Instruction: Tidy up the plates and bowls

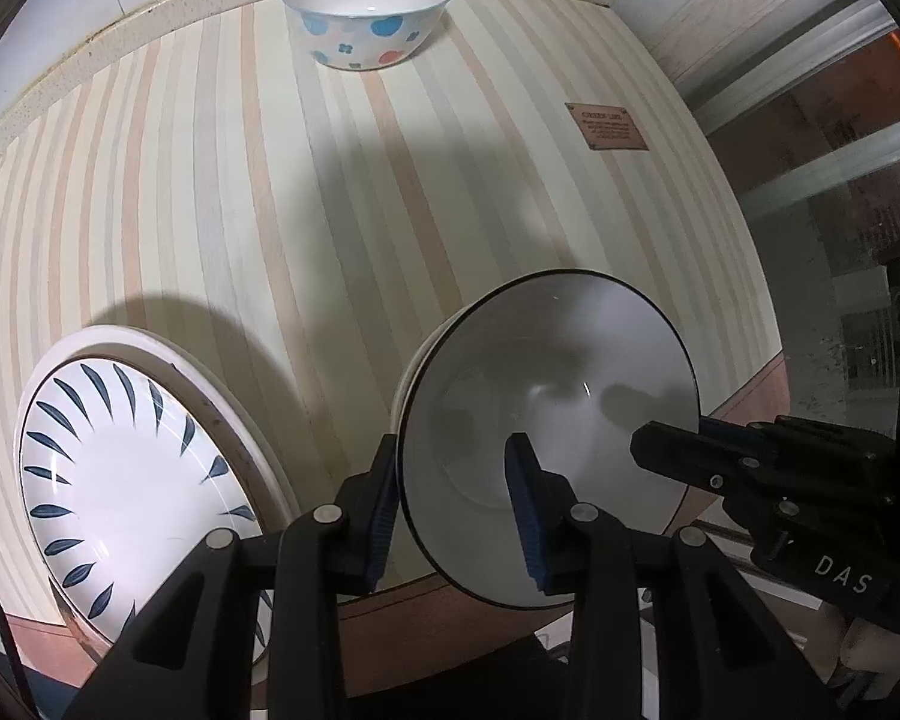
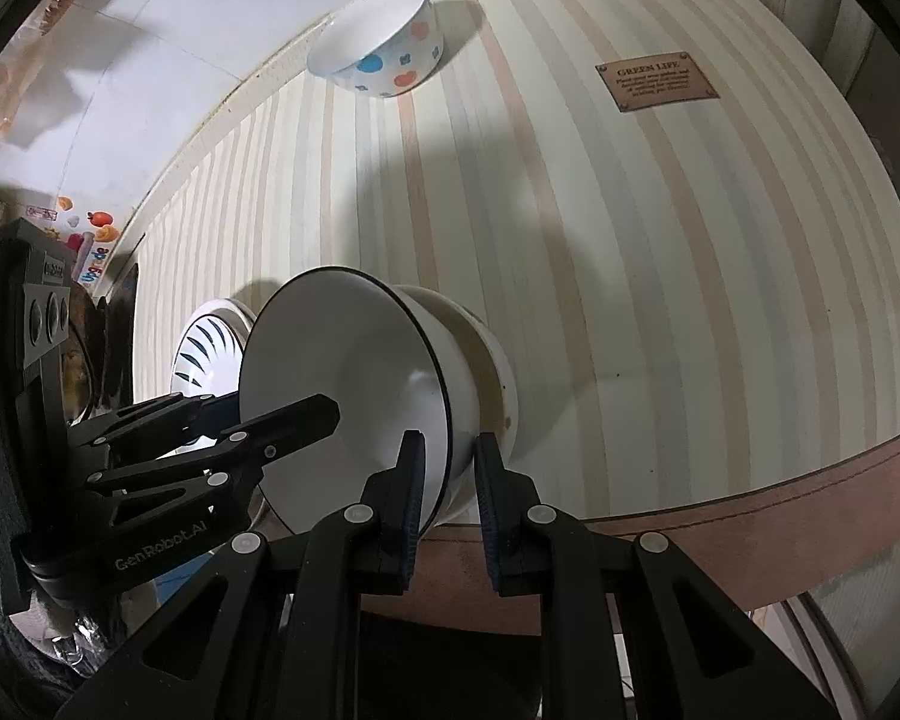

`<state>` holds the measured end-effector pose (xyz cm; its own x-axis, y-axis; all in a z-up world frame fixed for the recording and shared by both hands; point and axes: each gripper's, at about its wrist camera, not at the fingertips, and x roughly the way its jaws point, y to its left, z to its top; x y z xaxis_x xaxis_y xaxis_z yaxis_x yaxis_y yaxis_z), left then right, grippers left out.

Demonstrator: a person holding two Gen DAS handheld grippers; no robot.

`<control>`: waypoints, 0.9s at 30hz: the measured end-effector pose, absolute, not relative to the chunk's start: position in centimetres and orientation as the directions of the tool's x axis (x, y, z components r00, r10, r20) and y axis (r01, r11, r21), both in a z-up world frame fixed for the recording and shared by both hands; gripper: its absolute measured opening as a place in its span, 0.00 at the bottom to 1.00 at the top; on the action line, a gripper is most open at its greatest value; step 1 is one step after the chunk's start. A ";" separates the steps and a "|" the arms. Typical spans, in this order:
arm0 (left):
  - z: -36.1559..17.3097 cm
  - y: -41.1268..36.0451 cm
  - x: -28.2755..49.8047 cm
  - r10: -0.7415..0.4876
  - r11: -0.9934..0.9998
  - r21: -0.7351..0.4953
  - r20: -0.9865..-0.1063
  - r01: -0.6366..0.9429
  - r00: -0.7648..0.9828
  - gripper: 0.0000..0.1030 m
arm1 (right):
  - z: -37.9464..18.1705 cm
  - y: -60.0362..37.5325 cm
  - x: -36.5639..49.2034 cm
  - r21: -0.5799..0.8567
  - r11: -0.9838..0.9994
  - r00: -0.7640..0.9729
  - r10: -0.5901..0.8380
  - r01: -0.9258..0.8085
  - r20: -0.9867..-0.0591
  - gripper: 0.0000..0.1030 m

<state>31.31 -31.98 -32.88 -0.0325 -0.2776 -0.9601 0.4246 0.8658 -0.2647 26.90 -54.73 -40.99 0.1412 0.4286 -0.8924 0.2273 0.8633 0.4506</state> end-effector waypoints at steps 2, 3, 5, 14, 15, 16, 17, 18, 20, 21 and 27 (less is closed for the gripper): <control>-32.9 -32.2 31.3 -0.269 0.866 -0.253 -0.963 0.431 -0.026 0.31 | -41.3 -54.7 27.1 0.451 0.863 0.134 0.431 0.226 -0.892 0.18; -32.9 -32.2 31.3 -0.267 0.867 -0.251 -0.964 0.432 -0.024 0.31 | -41.5 -54.7 27.3 0.452 0.863 0.130 0.433 0.225 -0.892 0.18; -33.1 -32.3 31.3 -0.258 0.868 -0.243 -0.966 0.434 -0.024 0.31 | -41.7 -54.6 27.6 0.448 0.866 0.123 0.431 0.223 -0.894 0.18; -31.6 -31.3 32.0 -0.303 0.864 -0.290 -0.952 0.411 -0.035 0.31 | -42.2 -55.2 28.5 0.451 0.861 0.090 0.443 0.237 -0.892 0.20; -30.6 -30.9 32.4 -0.316 0.865 -0.296 -0.949 0.406 -0.018 0.31 | -41.8 -55.5 28.7 0.456 0.859 0.094 0.447 0.234 -0.890 0.20; -29.8 -30.6 32.8 -0.330 0.863 -0.304 -0.944 0.404 -0.003 0.31 | -41.4 -55.7 28.9 0.462 0.855 0.101 0.451 0.234 -0.887 0.20; -28.7 -30.3 33.6 -0.344 0.864 -0.307 -0.939 0.399 0.022 0.32 | -40.8 -56.0 29.1 0.472 0.851 0.114 0.458 0.231 -0.881 0.20; -27.7 -30.0 34.5 -0.351 0.867 -0.305 -0.935 0.394 0.051 0.32 | -39.9 -56.3 29.7 0.489 0.844 0.135 0.470 0.222 -0.872 0.20; -26.1 -29.6 37.1 -0.357 0.879 -0.299 -0.929 0.371 0.095 0.33 | -38.5 -56.9 31.1 0.510 0.834 0.171 0.482 0.209 -0.859 0.22; -25.6 -29.4 38.5 -0.362 0.884 -0.303 -0.926 0.357 0.111 0.34 | -37.9 -57.1 31.8 0.520 0.830 0.184 0.489 0.203 -0.852 0.26; -26.8 -29.0 48.4 -0.332 0.924 -0.285 -0.929 0.253 0.166 0.35 | -36.9 -58.3 40.7 0.534 0.828 0.244 0.489 0.172 -0.837 0.45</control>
<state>48.38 -29.00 -26.76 0.1660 -0.3321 -0.9285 0.2528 0.9244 -0.2855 40.69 -58.33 -36.86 0.2439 0.4891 -0.8374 0.1723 0.8279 0.5337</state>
